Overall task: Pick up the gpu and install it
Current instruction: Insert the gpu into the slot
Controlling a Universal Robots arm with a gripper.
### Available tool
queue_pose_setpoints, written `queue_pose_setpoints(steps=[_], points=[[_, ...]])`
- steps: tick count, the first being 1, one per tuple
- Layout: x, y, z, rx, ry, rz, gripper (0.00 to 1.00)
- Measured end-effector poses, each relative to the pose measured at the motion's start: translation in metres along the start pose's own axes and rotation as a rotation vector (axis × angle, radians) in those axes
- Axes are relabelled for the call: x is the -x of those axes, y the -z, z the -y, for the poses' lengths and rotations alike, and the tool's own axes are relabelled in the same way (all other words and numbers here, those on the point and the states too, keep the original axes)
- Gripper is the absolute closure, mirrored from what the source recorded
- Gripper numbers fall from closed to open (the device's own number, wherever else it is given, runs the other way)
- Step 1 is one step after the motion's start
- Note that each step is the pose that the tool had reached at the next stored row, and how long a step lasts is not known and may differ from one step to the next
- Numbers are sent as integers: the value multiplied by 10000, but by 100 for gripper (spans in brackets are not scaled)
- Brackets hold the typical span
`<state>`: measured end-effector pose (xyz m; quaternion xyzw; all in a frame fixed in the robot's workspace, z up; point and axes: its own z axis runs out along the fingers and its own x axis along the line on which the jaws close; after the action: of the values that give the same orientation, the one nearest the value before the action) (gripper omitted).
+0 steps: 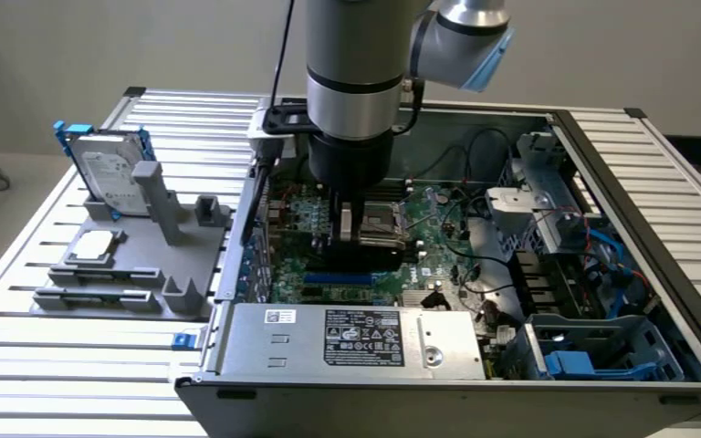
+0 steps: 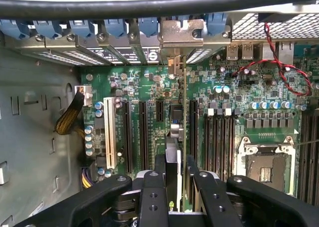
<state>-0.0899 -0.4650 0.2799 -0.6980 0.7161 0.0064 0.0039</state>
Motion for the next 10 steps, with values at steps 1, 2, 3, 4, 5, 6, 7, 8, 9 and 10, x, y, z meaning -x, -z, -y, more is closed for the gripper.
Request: queue_pose_setpoints(steps=[1, 2, 3, 4, 5, 6, 7, 8, 9, 10], points=[[0, -4, 0, -1, 0, 1, 74], [0, -9, 0, -1, 0, 2, 74], [0, -13, 0, -1, 0, 3, 74], [0, -16, 0, 0, 0, 2, 74], [0, -21, 0, 0, 0, 3, 74], [0, -25, 0, 0, 0, 4, 74], [0, -29, 0, 0, 0, 5, 74], [0, -32, 0, 0, 0, 6, 74], [-1, -35, 0, 1, 0, 7, 74], [-1, -38, 0, 0, 0, 11, 74]])
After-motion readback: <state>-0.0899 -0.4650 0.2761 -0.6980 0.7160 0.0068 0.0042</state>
